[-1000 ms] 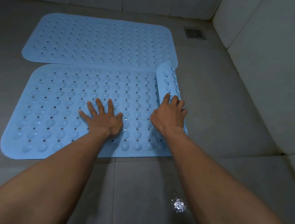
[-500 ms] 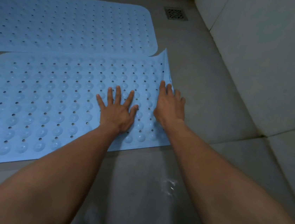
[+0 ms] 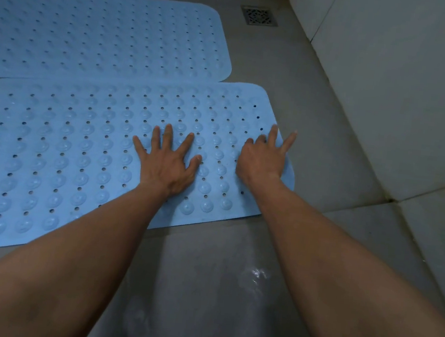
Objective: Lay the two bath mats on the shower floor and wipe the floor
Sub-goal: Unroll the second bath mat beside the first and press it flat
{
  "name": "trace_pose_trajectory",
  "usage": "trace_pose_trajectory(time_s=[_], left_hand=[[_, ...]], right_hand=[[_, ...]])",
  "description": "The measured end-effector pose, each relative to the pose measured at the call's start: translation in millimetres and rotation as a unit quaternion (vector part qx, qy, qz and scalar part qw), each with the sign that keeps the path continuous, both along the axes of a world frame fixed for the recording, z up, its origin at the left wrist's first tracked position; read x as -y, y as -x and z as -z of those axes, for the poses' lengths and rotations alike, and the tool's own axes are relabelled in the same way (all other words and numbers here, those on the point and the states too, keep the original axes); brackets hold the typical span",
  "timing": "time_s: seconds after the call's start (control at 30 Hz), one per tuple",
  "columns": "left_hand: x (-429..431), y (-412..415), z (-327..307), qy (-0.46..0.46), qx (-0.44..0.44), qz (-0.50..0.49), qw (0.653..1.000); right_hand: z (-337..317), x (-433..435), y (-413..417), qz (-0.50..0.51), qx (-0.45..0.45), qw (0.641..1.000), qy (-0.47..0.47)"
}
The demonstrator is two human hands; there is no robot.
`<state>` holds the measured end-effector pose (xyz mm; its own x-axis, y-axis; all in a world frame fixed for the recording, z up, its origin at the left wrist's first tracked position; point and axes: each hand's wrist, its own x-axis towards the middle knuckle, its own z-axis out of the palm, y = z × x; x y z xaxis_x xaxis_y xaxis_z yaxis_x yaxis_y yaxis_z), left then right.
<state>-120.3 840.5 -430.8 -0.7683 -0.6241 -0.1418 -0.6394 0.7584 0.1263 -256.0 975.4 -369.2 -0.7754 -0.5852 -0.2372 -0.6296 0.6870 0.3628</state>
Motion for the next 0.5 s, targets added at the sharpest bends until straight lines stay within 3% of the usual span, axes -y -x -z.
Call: trace_pose_trajectory(time_s=[0.2,0.3,0.4,0.5], left_hand=[[3.7,0.6,8.3,-0.018,0.013,-0.006,1.000],[4.7,-1.4,3.7,-0.024,-0.003,-0.010,1.000],[16.4,-15.8,-4.6,-0.011,-0.052,-0.062,0.997],[40.5,-48.3,-5.5,-0.003,-0.025,-0.144,0.989]], right_hand=[[26.2,-7.2,-1.6,0.060,0.133,0.984,0.104],[37.2,-10.7,-4.4,0.049,0.171,0.978,0.112],[41.1,-9.1,-2.4,0.034,0.184,0.976,0.112],[43.5,-9.8,-2.5,0.026,0.189,0.975,0.115]])
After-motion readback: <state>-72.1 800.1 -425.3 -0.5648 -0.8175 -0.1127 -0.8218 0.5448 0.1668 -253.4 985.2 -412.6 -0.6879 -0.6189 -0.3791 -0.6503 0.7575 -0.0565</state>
